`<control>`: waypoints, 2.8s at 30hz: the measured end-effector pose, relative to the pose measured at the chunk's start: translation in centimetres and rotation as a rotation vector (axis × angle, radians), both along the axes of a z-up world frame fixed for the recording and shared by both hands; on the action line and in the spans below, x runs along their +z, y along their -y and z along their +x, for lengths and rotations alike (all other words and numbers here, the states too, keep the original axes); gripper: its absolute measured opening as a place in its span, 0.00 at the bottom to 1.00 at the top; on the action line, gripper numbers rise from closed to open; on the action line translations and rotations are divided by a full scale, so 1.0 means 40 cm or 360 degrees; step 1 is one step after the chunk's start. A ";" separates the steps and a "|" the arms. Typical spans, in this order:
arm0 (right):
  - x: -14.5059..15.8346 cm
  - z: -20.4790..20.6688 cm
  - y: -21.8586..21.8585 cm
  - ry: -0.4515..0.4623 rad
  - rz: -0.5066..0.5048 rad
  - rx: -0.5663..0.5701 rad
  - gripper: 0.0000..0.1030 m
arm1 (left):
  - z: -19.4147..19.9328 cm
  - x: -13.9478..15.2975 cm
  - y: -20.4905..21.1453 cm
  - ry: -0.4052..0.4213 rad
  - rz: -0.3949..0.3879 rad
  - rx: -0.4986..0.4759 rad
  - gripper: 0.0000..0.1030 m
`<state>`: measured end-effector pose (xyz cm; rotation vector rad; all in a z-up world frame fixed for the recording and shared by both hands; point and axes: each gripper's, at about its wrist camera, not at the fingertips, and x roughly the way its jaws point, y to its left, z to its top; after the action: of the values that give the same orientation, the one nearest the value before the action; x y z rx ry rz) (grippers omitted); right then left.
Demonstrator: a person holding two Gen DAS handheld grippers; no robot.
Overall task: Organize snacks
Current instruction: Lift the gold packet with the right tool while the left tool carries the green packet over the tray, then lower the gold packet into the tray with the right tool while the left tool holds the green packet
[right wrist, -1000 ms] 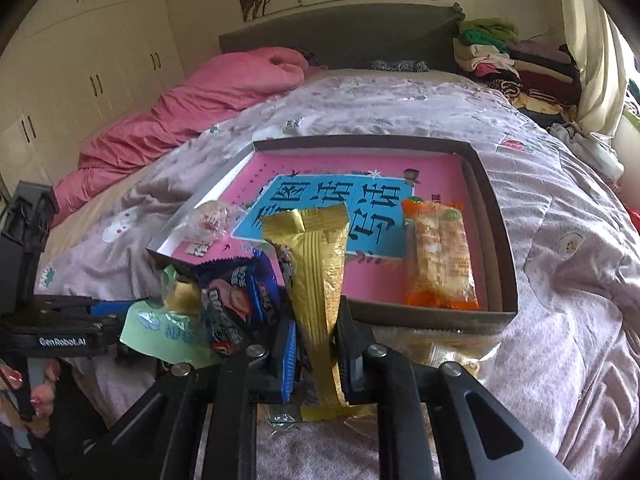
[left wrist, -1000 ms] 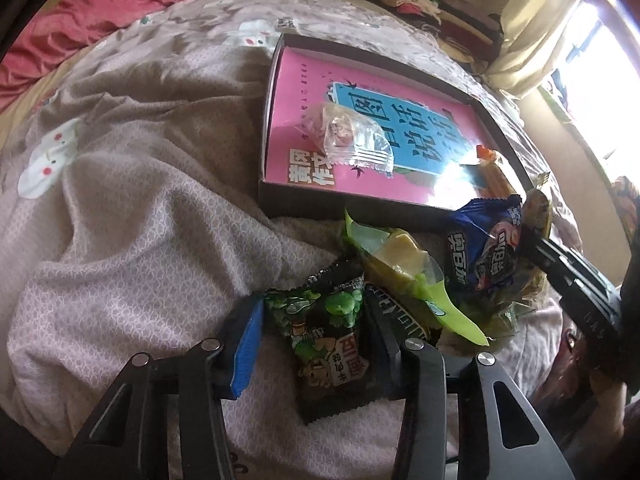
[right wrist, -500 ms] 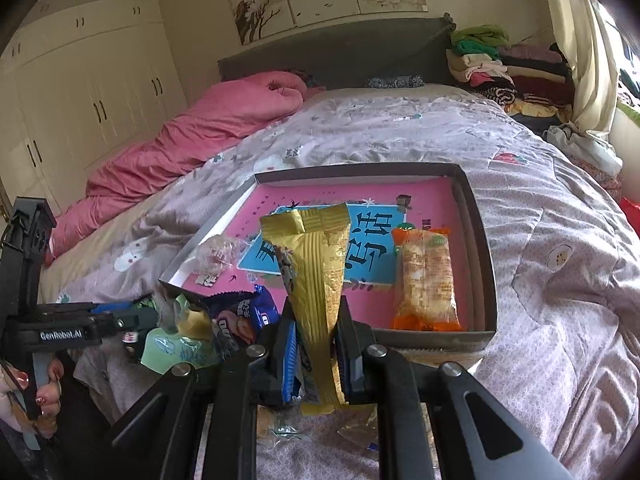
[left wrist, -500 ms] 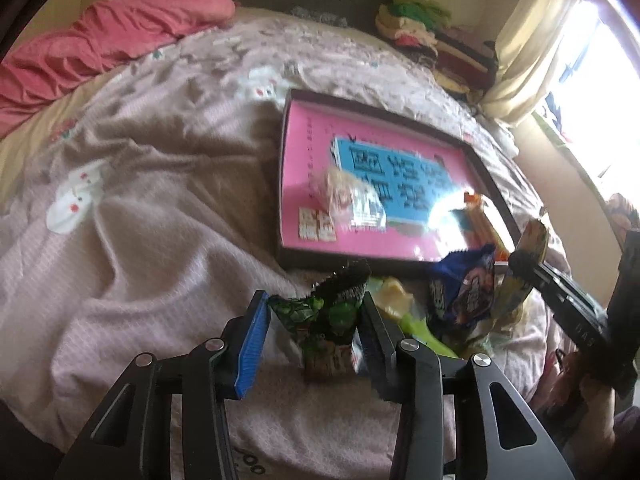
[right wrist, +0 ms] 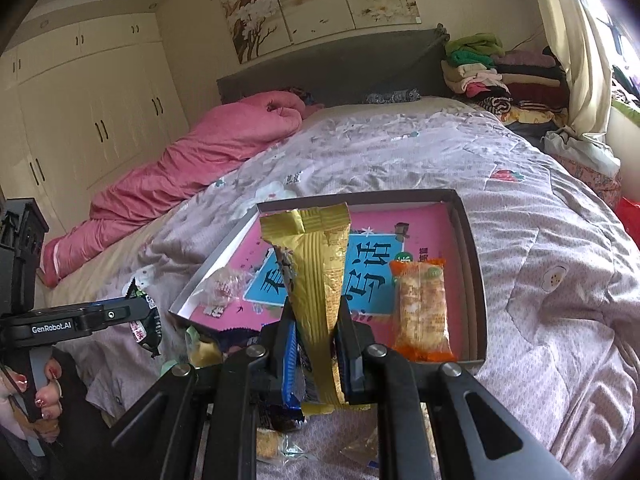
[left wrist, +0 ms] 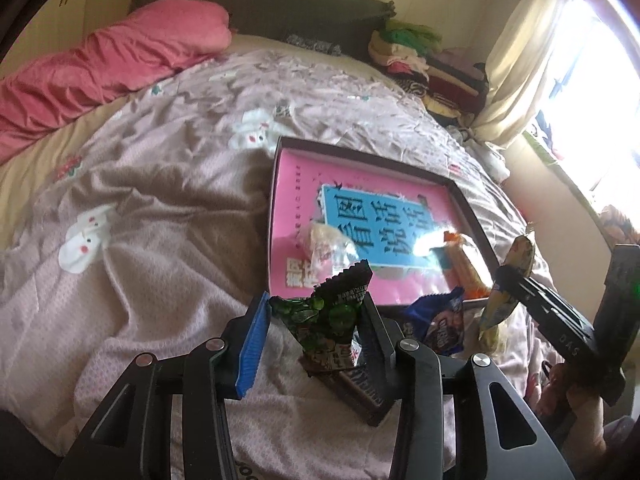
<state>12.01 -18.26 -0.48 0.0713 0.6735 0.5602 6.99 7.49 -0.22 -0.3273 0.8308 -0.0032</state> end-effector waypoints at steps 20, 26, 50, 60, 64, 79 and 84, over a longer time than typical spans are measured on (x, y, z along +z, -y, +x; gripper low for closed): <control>0.039 0.014 0.024 0.0087 0.0055 -0.0048 0.17 | 0.078 0.074 0.066 0.0087 0.0017 -0.0005 0.43; 0.050 0.025 0.038 0.0101 0.0083 -0.0069 0.17 | 0.106 0.079 0.095 0.0099 0.0042 -0.0032 0.43; 0.034 0.061 0.045 0.0067 0.0125 -0.0116 0.17 | 0.189 0.028 0.126 0.0063 0.0026 -0.0065 0.43; 0.012 0.098 0.042 0.0010 0.0150 -0.0129 0.17 | 0.222 -0.008 0.135 0.0018 0.0014 -0.0091 0.43; -0.003 0.114 0.042 -0.0032 0.0163 -0.0134 0.17 | 0.230 -0.024 0.146 -0.0003 0.0033 -0.0122 0.43; -0.046 0.138 0.014 -0.0129 0.0093 -0.0093 0.17 | 0.247 -0.070 0.178 -0.0075 0.0112 -0.0190 0.43; -0.060 0.143 0.007 -0.0155 0.0066 -0.0078 0.17 | 0.250 -0.079 0.185 -0.0089 0.0119 -0.0214 0.44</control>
<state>17.72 -18.53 -2.88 0.1540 0.7530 0.5260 16.99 0.08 -3.39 -0.2014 0.9048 -0.0888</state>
